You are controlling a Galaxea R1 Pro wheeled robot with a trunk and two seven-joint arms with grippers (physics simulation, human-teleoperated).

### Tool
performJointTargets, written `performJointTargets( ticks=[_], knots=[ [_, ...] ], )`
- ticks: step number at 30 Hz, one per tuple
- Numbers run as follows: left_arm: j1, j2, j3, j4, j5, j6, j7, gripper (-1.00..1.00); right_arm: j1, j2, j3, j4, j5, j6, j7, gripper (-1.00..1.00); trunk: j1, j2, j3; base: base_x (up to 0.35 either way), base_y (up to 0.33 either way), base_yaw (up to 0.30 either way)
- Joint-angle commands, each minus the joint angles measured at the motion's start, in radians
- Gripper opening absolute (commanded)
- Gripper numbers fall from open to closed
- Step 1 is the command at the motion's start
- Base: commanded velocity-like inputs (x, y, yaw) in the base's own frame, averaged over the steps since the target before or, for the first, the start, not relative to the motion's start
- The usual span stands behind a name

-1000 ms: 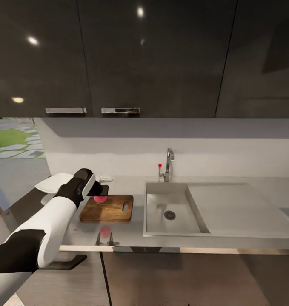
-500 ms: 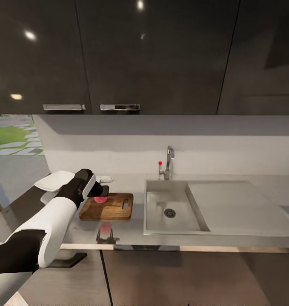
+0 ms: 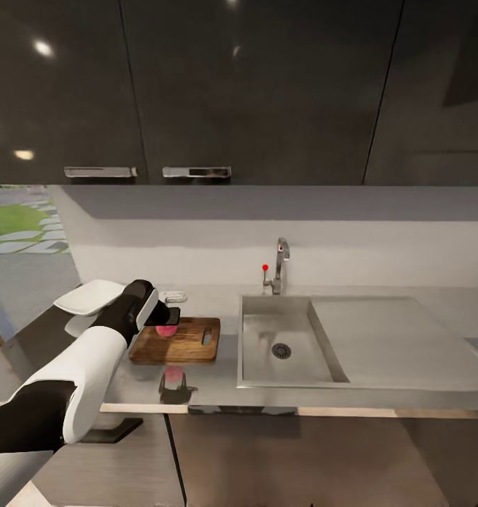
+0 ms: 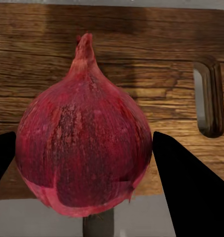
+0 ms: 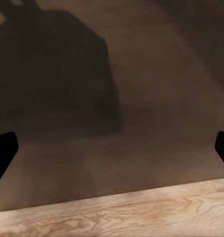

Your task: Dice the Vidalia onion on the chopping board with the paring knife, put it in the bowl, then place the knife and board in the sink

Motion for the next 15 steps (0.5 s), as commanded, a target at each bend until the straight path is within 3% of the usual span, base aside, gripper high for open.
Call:
performJointTargets(
  ticks=[1,15],
  knots=[
    [-0.001,0.000,-0.002,-0.001,0.003,0.004,0.000,-1.00,-0.001,0.000,0.008,0.000,-0.007,-0.003,-0.004,1.00,0.000,-0.001,-0.003,0.082,0.000,0.000],
    [-0.001,0.003,-0.002,-0.001,0.002,0.004,0.000,-1.00,-0.001,0.000,0.008,0.000,-0.007,-0.003,-0.004,1.00,0.000,-0.001,-0.013,0.104,0.000,0.000]
  ],
)
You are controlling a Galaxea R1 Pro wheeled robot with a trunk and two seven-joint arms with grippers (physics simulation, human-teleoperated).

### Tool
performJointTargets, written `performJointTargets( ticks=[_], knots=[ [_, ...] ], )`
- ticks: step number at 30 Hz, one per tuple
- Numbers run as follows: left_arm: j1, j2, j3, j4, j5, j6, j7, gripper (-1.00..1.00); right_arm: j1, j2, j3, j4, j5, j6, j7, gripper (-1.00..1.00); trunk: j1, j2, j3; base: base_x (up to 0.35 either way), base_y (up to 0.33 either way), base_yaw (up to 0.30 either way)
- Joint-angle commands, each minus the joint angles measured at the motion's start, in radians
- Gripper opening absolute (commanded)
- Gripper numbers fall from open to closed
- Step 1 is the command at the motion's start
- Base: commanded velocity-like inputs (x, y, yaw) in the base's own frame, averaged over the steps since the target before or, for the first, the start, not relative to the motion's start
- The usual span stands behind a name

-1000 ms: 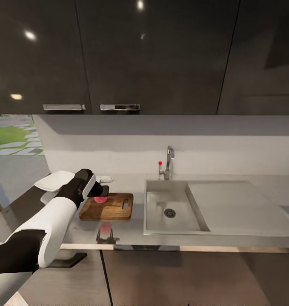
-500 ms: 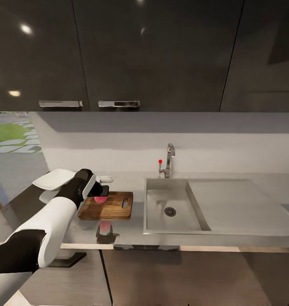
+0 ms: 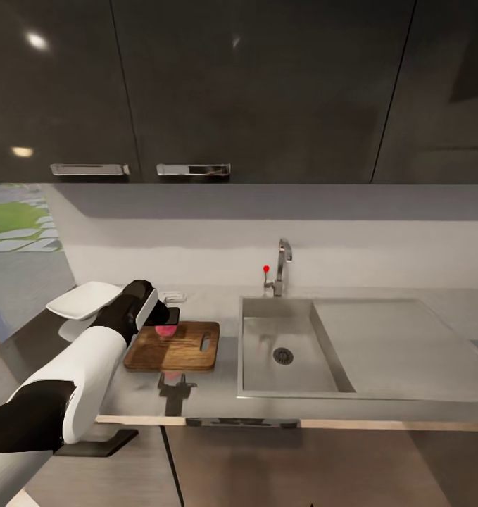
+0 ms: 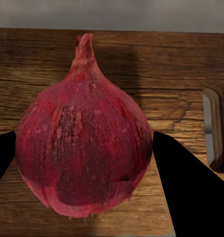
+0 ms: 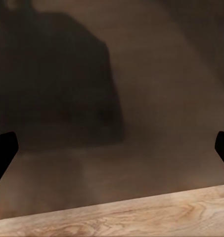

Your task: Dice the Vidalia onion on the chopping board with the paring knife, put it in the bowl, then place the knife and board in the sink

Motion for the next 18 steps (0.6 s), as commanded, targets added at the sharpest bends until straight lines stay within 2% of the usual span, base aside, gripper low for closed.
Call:
performJointTargets(
  ticks=[1,18],
  knots=[
    [-0.001,0.001,-0.002,-0.001,0.003,0.004,0.000,-1.00,-0.001,0.000,0.008,0.000,-0.007,-0.003,-0.004,1.00,0.000,-0.001,-0.001,0.023,0.000,0.000],
    [-0.001,0.010,-0.002,0.024,0.003,0.004,0.000,-1.00,-0.001,0.000,0.008,0.000,-0.007,-0.003,-0.004,1.00,0.000,-0.001,-0.002,0.003,0.000,0.000]
  ],
)
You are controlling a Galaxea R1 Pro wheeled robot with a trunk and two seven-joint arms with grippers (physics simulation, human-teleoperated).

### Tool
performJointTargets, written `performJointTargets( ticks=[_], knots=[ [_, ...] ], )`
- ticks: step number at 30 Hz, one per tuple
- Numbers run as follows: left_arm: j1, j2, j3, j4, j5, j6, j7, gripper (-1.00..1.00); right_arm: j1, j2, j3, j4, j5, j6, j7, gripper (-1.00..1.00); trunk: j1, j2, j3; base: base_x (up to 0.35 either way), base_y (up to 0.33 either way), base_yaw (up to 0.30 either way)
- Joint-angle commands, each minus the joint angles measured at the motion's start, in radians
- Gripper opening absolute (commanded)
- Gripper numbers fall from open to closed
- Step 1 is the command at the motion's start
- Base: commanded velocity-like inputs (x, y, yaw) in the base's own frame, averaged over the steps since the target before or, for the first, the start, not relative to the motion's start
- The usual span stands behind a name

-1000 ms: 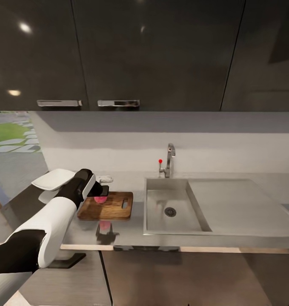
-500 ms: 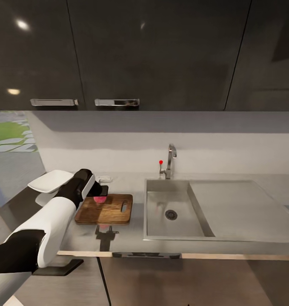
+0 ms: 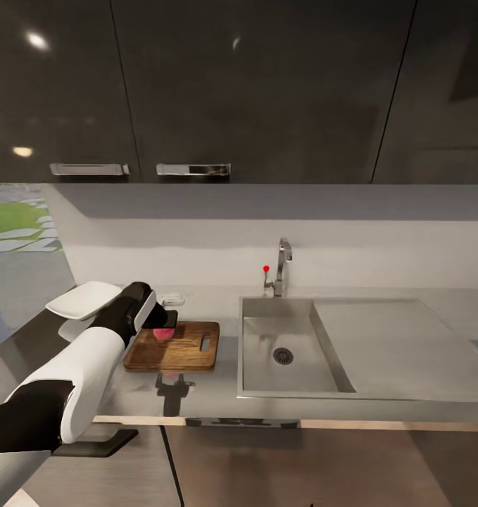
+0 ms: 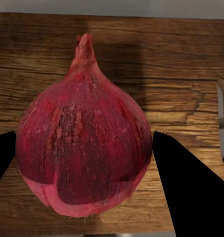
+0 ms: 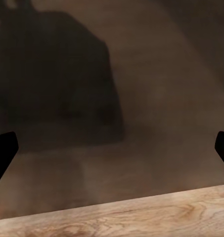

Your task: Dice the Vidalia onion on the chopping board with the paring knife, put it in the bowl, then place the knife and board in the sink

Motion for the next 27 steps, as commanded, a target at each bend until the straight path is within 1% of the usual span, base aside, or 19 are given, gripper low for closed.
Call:
performJointTargets(
  ticks=[1,11,27],
  knots=[
    [-0.001,0.001,-0.002,0.001,0.003,0.004,-0.001,-1.00,-0.001,0.000,0.008,0.000,-0.007,-0.003,-0.004,1.00,0.000,-0.001,-0.002,0.000,0.000,0.000],
    [-0.001,0.001,-0.002,0.003,0.002,0.004,0.001,-1.00,-0.001,0.000,0.008,0.000,-0.007,-0.003,-0.004,1.00,0.000,-0.001,-0.008,0.000,0.000,0.000],
    [-0.001,0.001,-0.002,0.003,0.003,0.004,0.001,-1.00,-0.001,0.000,0.008,0.000,-0.007,-0.003,-0.004,1.00,0.000,-0.001,-0.009,0.000,0.000,0.000]
  ],
)
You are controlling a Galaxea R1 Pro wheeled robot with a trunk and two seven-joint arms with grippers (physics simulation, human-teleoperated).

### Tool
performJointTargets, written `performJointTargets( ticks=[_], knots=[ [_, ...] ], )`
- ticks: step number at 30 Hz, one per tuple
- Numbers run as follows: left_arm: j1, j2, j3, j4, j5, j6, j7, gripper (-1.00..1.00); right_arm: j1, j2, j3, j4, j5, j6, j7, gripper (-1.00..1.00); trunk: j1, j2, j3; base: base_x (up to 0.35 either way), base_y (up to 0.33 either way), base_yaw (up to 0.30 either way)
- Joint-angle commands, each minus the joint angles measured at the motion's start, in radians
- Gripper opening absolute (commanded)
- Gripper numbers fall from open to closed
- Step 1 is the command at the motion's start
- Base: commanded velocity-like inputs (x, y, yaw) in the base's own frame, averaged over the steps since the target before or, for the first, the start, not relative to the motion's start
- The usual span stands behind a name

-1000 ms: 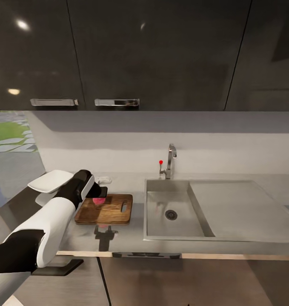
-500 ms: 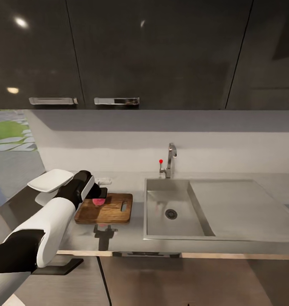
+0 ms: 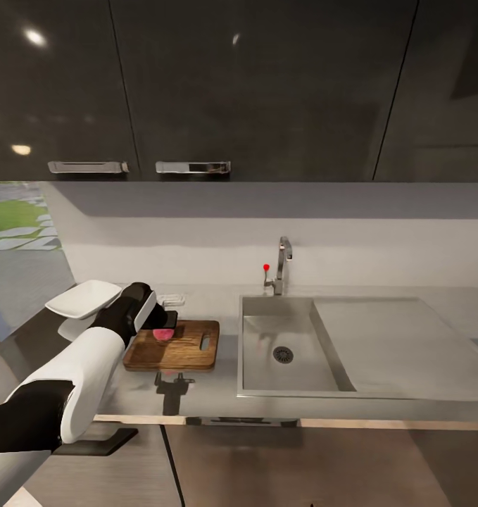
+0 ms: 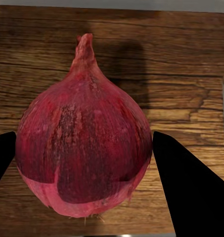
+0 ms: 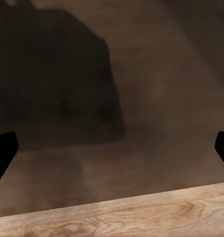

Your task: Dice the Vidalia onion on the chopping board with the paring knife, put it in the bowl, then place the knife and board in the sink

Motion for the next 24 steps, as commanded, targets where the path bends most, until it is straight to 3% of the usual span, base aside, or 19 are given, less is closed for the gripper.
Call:
performJointTargets(
  ticks=[1,7,8,24],
  knots=[
    [-0.001,0.001,-0.002,-0.001,0.003,0.004,-0.001,-1.00,-0.001,0.000,0.008,0.000,-0.007,-0.003,-0.004,1.00,0.000,-0.001,-0.001,0.000,0.000,0.000],
    [-0.001,0.001,-0.002,-0.001,0.002,0.004,-0.001,-1.00,-0.001,0.000,0.008,0.000,-0.007,-0.003,-0.004,1.00,0.000,-0.001,-0.001,0.000,0.000,0.000],
    [-0.001,0.001,-0.002,-0.001,0.002,0.004,-0.001,1.00,-0.001,0.000,0.008,0.000,-0.007,-0.003,-0.004,1.00,0.000,-0.001,-0.001,0.000,0.000,0.000],
    [0.000,0.001,-0.002,-0.002,0.001,0.004,-0.001,1.00,-0.001,0.000,0.008,0.000,-0.007,-0.003,-0.004,1.00,0.000,-0.001,-0.001,0.000,0.000,0.000]
  ],
)
